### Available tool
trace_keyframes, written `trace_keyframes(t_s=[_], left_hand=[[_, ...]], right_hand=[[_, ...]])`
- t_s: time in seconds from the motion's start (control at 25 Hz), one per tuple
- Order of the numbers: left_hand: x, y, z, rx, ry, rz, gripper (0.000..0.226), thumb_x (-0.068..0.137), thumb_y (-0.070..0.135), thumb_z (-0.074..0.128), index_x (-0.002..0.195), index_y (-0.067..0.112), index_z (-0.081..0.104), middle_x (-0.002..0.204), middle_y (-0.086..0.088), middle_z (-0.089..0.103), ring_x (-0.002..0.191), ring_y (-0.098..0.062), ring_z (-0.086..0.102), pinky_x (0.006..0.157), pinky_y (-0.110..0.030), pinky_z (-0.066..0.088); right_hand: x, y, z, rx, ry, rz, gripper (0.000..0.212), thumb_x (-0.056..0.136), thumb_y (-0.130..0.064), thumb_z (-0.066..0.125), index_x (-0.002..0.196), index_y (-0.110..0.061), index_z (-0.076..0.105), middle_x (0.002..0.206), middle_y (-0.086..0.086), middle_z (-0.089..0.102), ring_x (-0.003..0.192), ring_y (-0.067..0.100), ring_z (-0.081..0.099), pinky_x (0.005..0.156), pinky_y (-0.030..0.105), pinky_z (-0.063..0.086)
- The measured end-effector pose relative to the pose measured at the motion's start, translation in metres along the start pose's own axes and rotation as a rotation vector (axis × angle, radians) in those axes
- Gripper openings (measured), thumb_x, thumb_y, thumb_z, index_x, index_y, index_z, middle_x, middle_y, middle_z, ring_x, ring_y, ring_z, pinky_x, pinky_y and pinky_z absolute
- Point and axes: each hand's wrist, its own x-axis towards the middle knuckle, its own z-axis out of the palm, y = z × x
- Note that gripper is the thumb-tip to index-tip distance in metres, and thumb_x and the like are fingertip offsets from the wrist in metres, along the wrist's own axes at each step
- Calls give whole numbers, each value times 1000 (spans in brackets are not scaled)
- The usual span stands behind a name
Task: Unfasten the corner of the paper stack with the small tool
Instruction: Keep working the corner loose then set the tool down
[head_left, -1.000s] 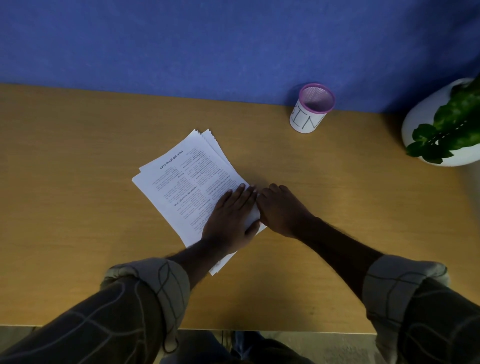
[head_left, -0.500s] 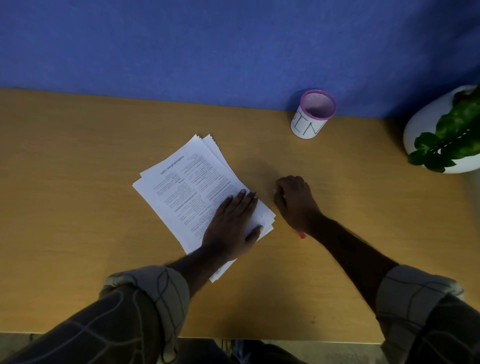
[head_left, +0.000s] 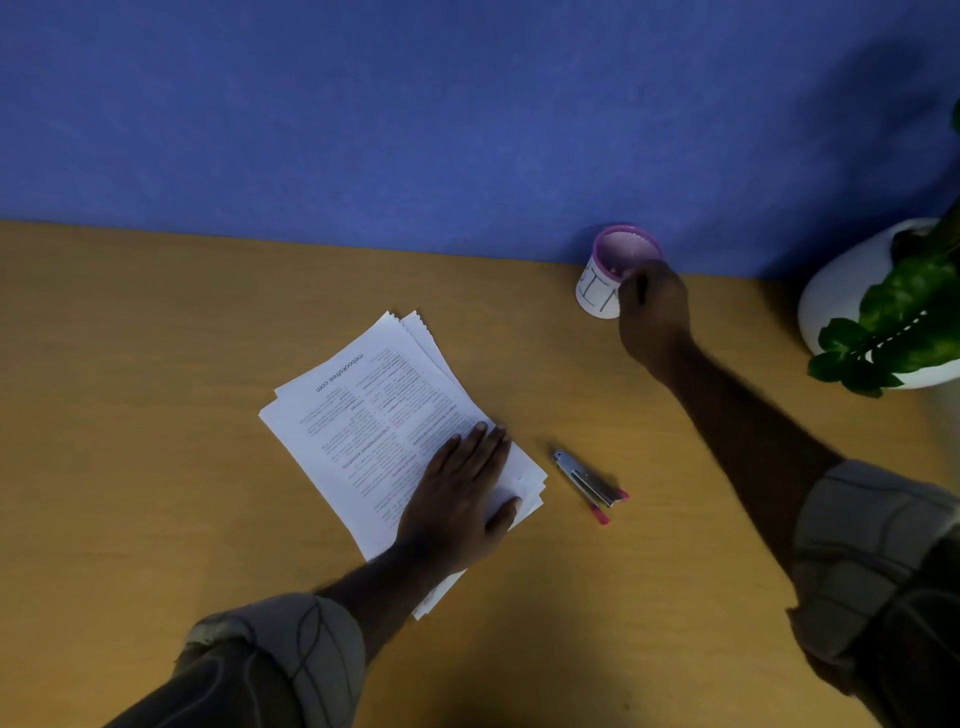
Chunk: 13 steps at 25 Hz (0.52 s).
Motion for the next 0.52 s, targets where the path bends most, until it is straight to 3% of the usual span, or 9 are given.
trace_keyframes(t_s=[0.2,0.32,0.52], left_hand=[[0,0,1,13,13,-2,72,99,56,46,155,12,35,161,-4,38,153,-19,28,125,-37,24],[-1,0,2,10,21,0,72,99,56,45,155,12,35,162,-3,37,153,-19,28,125,-37,23],[-1,1,1,-13,45,10,71,99,55,46,154,12,38,161,-4,39,152,-20,31,124,-38,27]], right_hand=[[47,2,-5,-145,78,126,24,97,-17,50,111,-2,62,113,18,66,104,31,62,86,44,55],[56,5,-5,-214,57,128,24,96,-15,53,113,-4,67,112,15,69,101,28,64,79,31,51],[55,6,-8,-136,55,157,24,96,-12,51,113,-5,67,114,13,68,104,26,63,77,28,50]])
